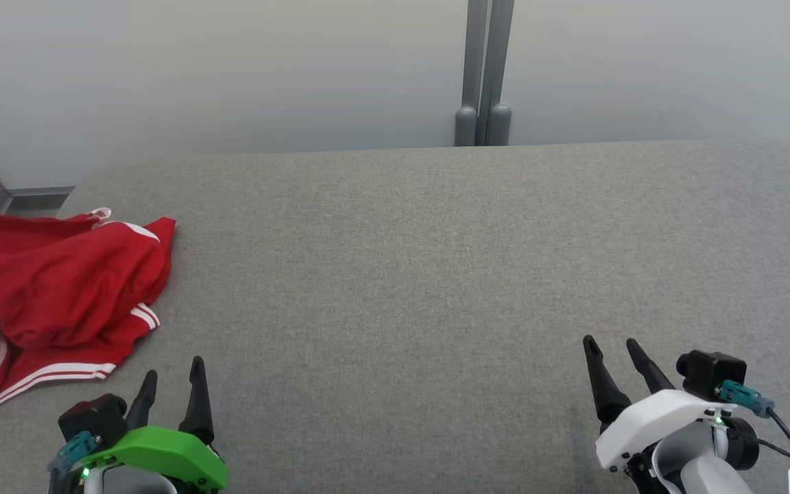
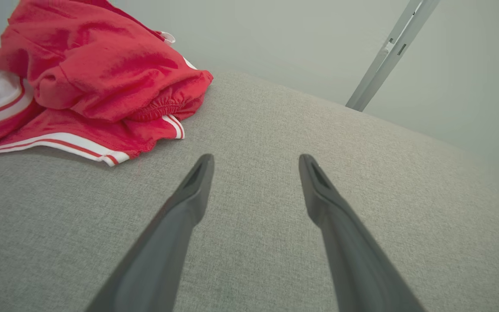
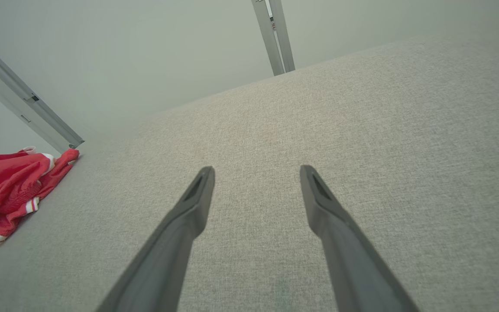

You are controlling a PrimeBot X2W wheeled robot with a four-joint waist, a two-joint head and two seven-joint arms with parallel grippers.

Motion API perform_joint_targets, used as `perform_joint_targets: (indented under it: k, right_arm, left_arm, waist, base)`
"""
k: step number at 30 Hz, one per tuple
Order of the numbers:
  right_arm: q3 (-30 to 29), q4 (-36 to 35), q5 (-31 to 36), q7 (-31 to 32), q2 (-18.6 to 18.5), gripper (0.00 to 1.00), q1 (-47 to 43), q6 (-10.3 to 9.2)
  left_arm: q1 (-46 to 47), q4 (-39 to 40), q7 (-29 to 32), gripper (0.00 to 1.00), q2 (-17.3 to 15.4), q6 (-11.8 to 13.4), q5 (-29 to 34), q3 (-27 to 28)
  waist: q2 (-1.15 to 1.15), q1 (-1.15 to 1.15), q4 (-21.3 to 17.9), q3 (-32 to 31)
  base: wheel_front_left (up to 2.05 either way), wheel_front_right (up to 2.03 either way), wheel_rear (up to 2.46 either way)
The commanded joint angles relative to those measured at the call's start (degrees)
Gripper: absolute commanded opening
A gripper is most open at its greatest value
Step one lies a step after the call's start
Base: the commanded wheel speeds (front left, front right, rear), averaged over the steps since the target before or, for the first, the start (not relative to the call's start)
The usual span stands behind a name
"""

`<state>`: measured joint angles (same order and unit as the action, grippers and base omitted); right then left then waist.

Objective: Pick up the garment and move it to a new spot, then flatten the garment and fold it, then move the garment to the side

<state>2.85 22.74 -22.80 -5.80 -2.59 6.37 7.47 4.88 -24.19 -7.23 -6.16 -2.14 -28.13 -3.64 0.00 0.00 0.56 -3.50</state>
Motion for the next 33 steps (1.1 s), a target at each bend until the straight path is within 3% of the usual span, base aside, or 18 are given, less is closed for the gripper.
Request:
perform_joint_targets:
  k: [1,33]
  right_arm:
    - [0.0,0.0,2.0,-0.1,-0.3,1.0,0.3,0.02]
    - [0.7,2.8,14.1,-3.4,-0.4,1.0,1.0,0.03]
  left_arm:
    - [1.6,0.2,-0.9,1.0,-0.8,-0.5,1.9,-0.5]
    - [0.7,-2.8,-6.1,1.0,-0.7,-2.1,13.5,-3.4]
  waist:
    - [0.0,0.0,0.0,-0.1]
    - [0.0,0.0,0.0,-2.0]
  base:
    - [0.0,0.0,0.0]
    - [0.0,0.0,0.0]
